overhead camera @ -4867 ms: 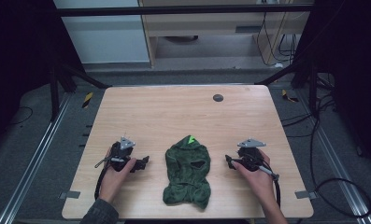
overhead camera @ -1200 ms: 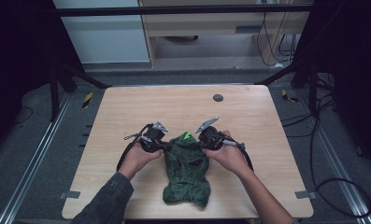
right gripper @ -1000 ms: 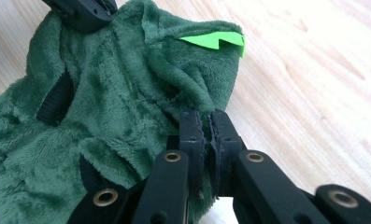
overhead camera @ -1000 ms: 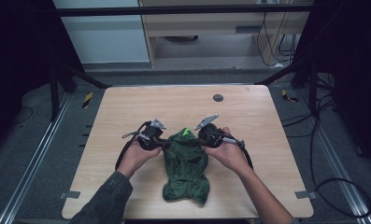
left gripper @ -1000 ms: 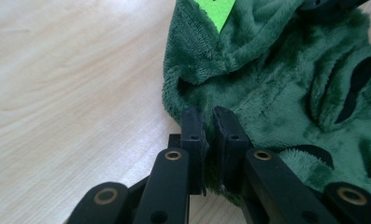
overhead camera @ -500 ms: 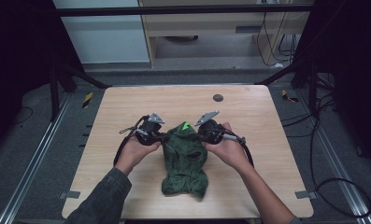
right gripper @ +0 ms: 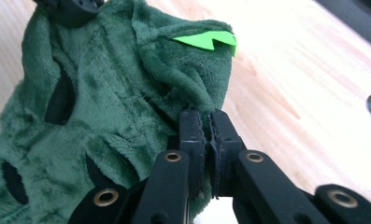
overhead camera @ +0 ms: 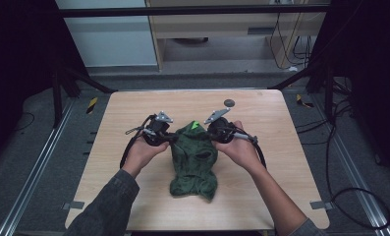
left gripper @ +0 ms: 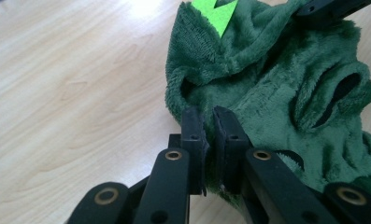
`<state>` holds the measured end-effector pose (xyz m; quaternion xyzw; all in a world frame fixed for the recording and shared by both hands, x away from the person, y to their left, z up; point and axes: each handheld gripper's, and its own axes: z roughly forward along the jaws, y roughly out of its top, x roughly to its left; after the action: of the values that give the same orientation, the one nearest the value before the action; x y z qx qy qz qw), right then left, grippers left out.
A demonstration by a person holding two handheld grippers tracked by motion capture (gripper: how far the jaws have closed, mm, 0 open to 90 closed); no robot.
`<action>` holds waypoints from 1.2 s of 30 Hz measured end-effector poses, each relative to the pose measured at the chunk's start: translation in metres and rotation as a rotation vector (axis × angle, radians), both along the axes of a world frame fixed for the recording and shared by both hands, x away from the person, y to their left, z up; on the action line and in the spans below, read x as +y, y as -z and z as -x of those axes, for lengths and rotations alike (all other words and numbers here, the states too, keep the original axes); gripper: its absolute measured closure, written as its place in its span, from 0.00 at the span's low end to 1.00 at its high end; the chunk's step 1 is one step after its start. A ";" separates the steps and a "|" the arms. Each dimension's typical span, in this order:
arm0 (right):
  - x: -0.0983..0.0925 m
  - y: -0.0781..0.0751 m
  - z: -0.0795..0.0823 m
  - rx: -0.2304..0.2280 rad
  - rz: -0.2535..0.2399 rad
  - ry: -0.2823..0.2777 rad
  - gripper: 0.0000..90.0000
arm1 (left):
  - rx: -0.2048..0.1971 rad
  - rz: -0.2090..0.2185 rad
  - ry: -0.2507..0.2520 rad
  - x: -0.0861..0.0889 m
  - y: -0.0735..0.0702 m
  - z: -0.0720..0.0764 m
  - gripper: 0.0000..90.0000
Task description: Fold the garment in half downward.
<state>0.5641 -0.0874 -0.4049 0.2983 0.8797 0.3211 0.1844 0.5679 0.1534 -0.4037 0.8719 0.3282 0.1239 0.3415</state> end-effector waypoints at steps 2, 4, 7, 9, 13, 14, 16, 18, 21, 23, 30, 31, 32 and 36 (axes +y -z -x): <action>0.002 -0.004 -0.002 -0.008 -0.006 0.003 0.95 | -0.007 0.007 -0.005 0.002 -0.002 -0.001 0.93; 0.004 -0.005 -0.002 -0.013 -0.002 -0.003 0.95 | -0.013 -0.001 -0.004 0.002 -0.002 0.001 0.93; 0.007 -0.004 0.003 -0.027 0.012 -0.016 0.95 | -0.022 -0.008 -0.005 0.003 -0.001 0.006 0.93; 0.009 -0.003 0.008 -0.034 0.016 -0.025 0.95 | -0.030 -0.006 -0.001 0.002 0.000 0.010 0.93; 0.009 -0.002 0.019 -0.054 0.031 -0.045 0.95 | -0.046 -0.008 0.011 0.002 0.000 0.019 0.93; 0.009 -0.002 0.021 -0.056 0.033 -0.046 0.95 | -0.048 -0.006 0.016 0.002 0.000 0.020 0.93; 0.007 -0.001 0.025 -0.059 0.035 -0.049 0.95 | -0.054 -0.011 0.026 0.001 -0.001 0.025 0.93; 0.005 0.000 0.029 -0.061 0.028 -0.052 0.95 | -0.061 -0.014 0.029 0.001 -0.001 0.028 0.93; 0.002 0.003 0.035 -0.060 0.018 -0.055 0.95 | -0.061 -0.018 0.039 0.001 0.001 0.032 0.93; 0.000 0.005 0.038 -0.060 0.015 -0.054 0.95 | -0.061 -0.017 0.040 0.001 0.002 0.033 0.93; -0.005 0.011 0.047 -0.056 0.002 -0.056 0.95 | -0.057 -0.005 0.048 0.001 0.006 0.040 0.92; -0.006 0.012 0.048 -0.056 0.004 -0.058 0.95 | -0.058 -0.004 0.053 0.000 0.006 0.042 0.92; -0.006 0.012 0.048 -0.056 0.004 -0.058 0.95 | -0.058 -0.004 0.053 0.000 0.006 0.042 0.92; -0.009 0.014 0.051 -0.059 0.000 -0.053 0.95 | -0.061 -0.004 0.057 -0.001 0.007 0.044 0.92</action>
<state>0.5127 -0.0960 -0.4188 0.2651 0.8816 0.3344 0.2016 0.5236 0.1526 -0.4108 0.8773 0.2925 0.1413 0.3533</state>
